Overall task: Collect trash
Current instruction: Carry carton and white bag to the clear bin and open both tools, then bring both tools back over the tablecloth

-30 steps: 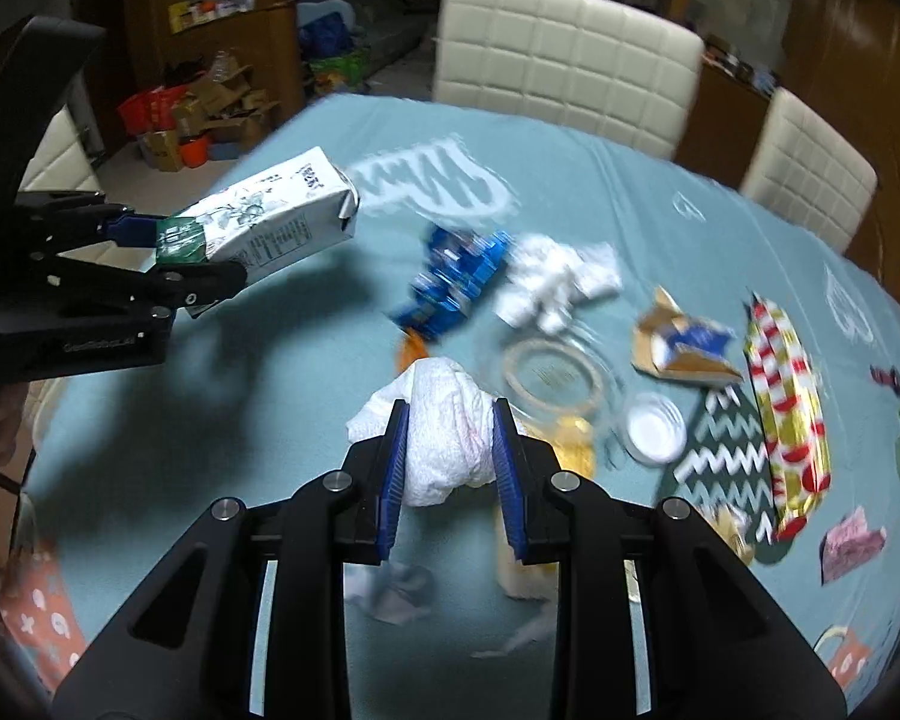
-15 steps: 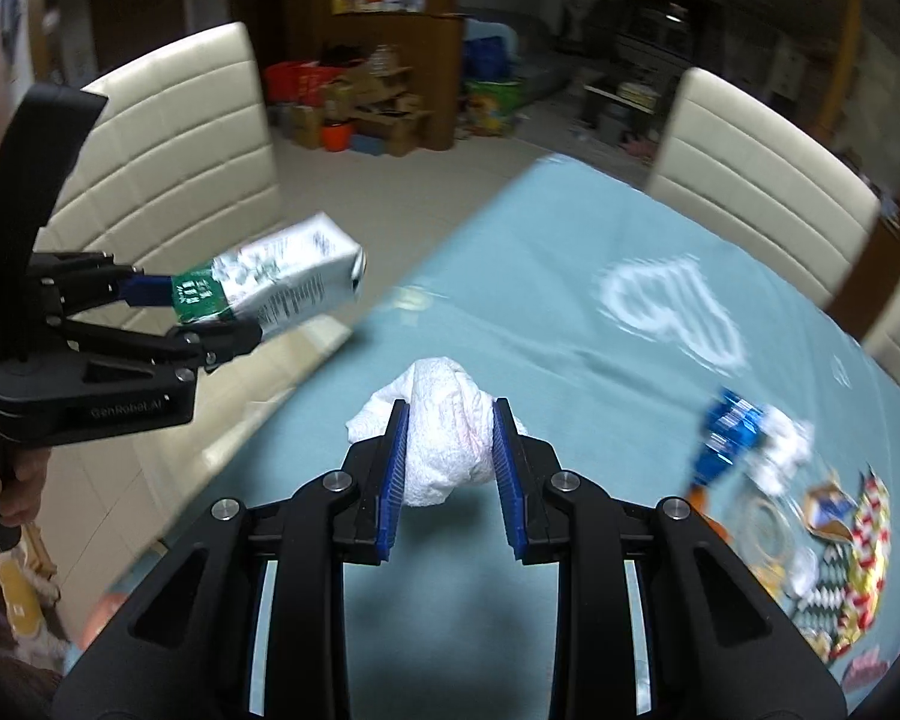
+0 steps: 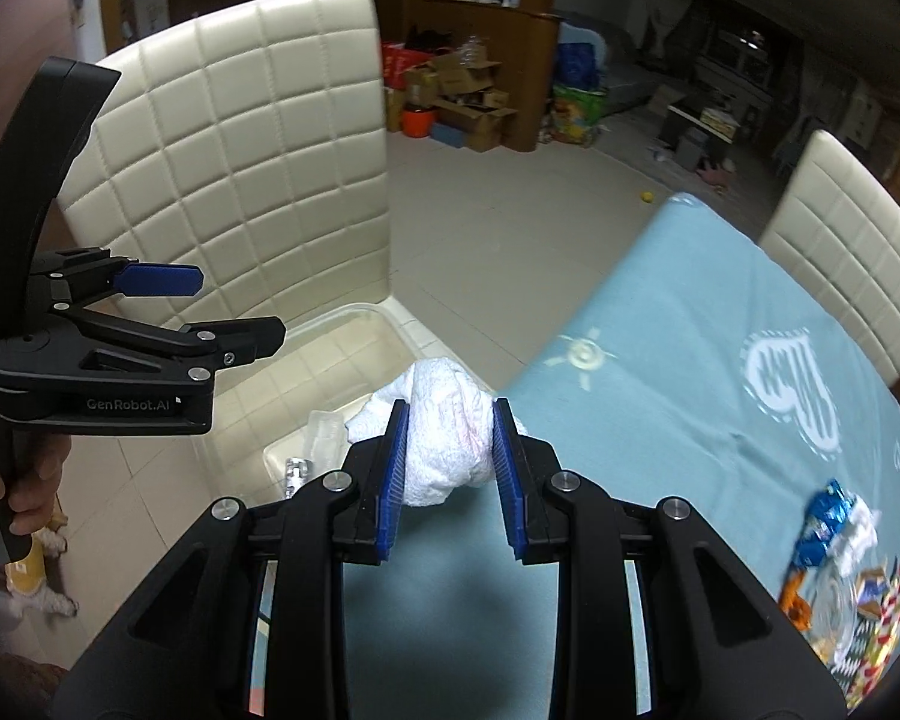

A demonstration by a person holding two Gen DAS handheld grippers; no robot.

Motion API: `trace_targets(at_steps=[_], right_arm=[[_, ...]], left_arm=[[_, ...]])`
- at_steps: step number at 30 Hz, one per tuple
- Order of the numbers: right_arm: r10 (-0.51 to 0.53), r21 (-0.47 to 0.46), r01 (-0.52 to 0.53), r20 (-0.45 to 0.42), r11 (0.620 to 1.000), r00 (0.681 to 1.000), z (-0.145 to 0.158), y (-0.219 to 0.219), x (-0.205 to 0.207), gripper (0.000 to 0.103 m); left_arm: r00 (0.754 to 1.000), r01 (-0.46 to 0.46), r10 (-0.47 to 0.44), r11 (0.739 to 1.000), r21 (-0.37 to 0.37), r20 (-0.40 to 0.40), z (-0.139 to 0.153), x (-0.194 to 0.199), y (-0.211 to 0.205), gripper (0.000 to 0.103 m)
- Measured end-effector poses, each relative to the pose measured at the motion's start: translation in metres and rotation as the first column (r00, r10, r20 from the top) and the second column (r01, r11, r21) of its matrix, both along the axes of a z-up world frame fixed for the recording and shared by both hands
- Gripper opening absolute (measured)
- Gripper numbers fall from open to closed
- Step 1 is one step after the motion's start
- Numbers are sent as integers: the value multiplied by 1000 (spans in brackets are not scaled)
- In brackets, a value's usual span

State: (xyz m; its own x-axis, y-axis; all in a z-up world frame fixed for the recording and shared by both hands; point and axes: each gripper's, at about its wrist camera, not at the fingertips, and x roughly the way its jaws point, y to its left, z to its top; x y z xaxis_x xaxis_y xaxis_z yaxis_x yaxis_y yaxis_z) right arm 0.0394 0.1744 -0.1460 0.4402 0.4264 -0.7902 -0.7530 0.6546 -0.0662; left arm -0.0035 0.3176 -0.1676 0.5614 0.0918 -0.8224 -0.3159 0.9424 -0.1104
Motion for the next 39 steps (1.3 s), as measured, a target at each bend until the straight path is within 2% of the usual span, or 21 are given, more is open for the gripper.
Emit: trace_targets(at_steps=[7,8,9,11,15,20,26,30,33,36,39], right_arm=[[79,-2,-80,-33,997,996,-9,39,0,32],[86,-5,-87,-36,996,996,-10,45,0,38],[90,-9,-91,-31,996,995,-10,50,0,50],[100,-2,-100,-11,995,995,-8,56,-1,63],[96,15,-96,7,995,995,-3,59,0,64],[64,17,-64,-6,998,998,-1,41,4,64],[-52,36,52,-15,998,999,4,-16,11,65],[-174,47,174,-10,984,985,8,-75,14,68],[-271,52,271,-3,961,963,10,-126,15,72],[-380,45,379,3,924,925,9,-186,15,73],[-497,29,497,6,867,867,5,-250,14,73]], left_arm=[[998,-60,60,998,2,-23,-5,-13,26,80],[997,-72,72,997,2,-26,-6,-15,30,80],[996,-80,80,997,2,-28,-6,-16,33,81],[994,-100,100,995,6,-32,-6,-20,40,83],[993,-117,117,993,2,-34,-5,-21,45,83],[996,-89,89,996,-3,-30,0,-15,31,83],[999,31,-31,1000,1,-17,11,12,-22,83],[990,138,-138,990,15,-4,20,30,-73,83],[971,237,-237,971,28,-5,26,44,-125,83],[942,335,-335,942,32,-20,27,56,-184,83],[903,429,-428,903,25,-39,24,63,-245,83]])
